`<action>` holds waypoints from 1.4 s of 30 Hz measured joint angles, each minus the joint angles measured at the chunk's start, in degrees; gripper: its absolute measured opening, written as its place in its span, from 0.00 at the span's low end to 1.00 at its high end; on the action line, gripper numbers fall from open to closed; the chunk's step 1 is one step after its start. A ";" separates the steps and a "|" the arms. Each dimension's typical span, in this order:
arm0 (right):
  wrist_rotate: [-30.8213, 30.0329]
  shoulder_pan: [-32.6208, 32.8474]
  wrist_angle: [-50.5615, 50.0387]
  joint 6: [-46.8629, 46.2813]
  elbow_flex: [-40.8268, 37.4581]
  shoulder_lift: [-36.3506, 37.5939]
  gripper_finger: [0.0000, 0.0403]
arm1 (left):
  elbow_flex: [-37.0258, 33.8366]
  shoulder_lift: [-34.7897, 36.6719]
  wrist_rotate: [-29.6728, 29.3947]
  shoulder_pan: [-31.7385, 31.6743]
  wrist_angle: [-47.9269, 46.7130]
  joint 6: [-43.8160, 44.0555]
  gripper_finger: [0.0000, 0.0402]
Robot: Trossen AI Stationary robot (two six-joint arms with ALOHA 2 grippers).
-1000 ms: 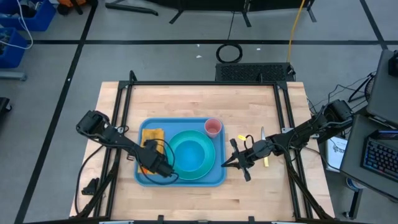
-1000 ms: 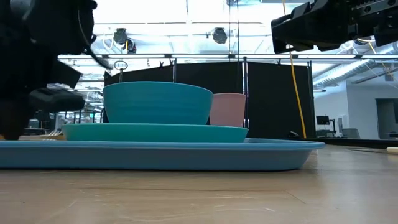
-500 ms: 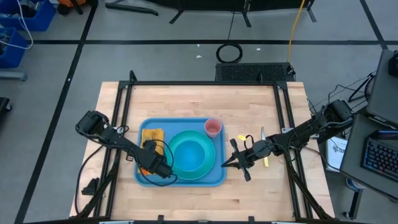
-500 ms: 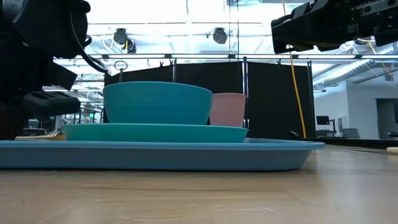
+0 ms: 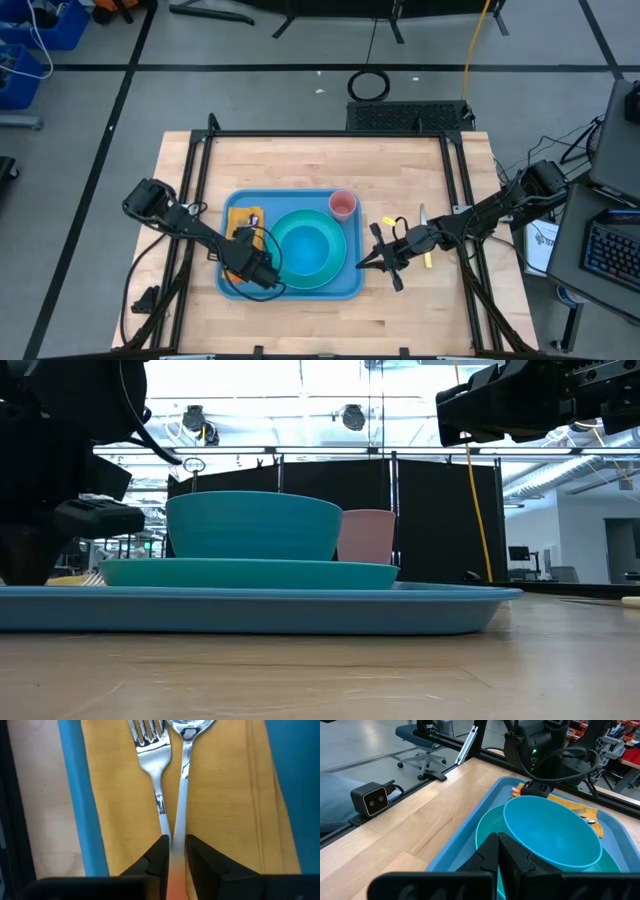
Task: Set up tray
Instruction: Put the orange spoon on the blue serving tray to the right of the orange fork, then adjust the orange fork and orange spoon on the yellow napkin
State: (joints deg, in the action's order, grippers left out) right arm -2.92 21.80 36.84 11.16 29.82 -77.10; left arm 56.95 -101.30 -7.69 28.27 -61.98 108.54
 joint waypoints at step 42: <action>-0.04 -0.07 -0.20 0.00 0.00 0.00 0.00 | 4.13 0.00 -8.88 1.33 -5.70 -2.55 0.22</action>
State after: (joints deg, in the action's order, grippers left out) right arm -2.96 21.74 36.64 11.16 29.82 -77.10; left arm 61.08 -101.30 -16.58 29.61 -67.68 106.00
